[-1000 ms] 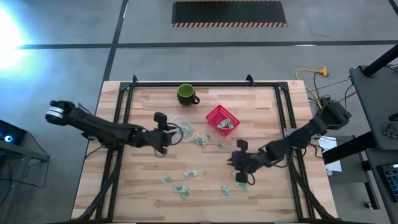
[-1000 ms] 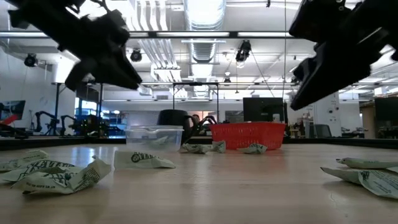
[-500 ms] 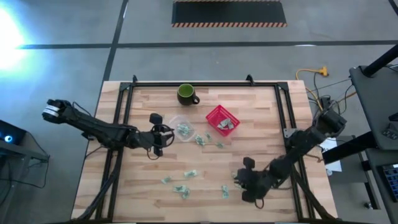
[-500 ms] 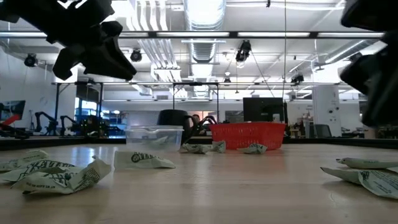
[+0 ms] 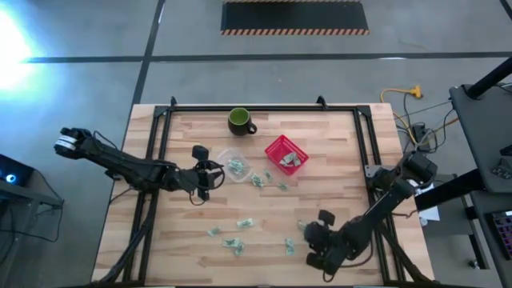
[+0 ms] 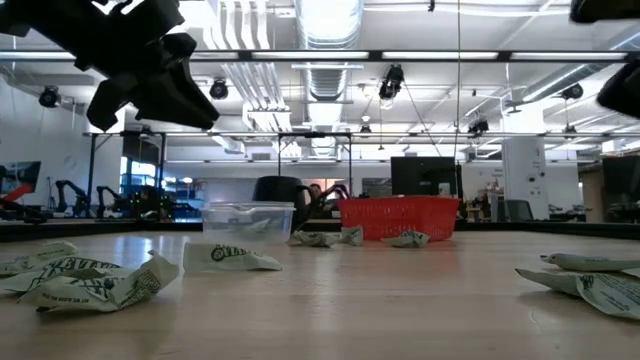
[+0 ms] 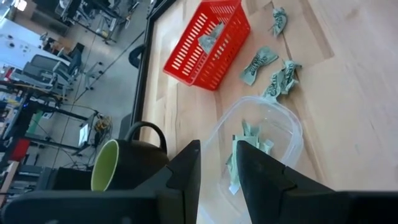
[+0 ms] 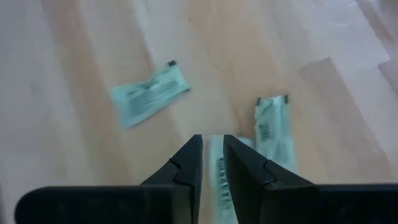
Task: Pick and place items into bin
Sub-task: Put the stevia packet into the red bin
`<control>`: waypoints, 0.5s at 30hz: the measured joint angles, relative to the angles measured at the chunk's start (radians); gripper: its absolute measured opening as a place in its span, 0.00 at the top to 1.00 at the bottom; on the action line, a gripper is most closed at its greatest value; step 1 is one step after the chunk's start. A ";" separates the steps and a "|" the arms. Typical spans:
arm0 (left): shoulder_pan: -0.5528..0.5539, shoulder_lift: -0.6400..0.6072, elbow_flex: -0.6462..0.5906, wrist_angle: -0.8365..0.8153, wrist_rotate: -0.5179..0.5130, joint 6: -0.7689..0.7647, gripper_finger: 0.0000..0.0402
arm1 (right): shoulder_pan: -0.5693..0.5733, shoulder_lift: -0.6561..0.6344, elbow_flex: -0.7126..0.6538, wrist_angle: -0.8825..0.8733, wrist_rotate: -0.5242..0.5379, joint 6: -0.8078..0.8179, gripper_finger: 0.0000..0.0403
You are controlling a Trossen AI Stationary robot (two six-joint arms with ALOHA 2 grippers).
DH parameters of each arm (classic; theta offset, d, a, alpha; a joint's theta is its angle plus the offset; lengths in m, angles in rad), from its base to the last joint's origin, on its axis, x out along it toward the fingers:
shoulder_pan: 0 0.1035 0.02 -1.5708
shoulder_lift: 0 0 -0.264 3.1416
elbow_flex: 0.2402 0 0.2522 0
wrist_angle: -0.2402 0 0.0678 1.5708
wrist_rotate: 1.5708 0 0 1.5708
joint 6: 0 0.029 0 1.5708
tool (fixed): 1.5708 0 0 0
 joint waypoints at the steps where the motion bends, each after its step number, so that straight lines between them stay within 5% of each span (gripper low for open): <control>1: 0.000 0.000 0.000 -0.002 -0.003 0.001 0.78 | 0.009 0.011 0.022 -0.015 0.001 0.018 0.86; 8: 0.000 0.000 0.000 0.002 -0.020 0.027 0.78 | 0.062 0.117 0.148 -0.263 0.000 0.205 0.86; 15: 0.000 0.000 0.000 0.009 -0.024 0.074 0.78 | 0.074 0.167 0.176 -0.300 0.007 0.243 0.86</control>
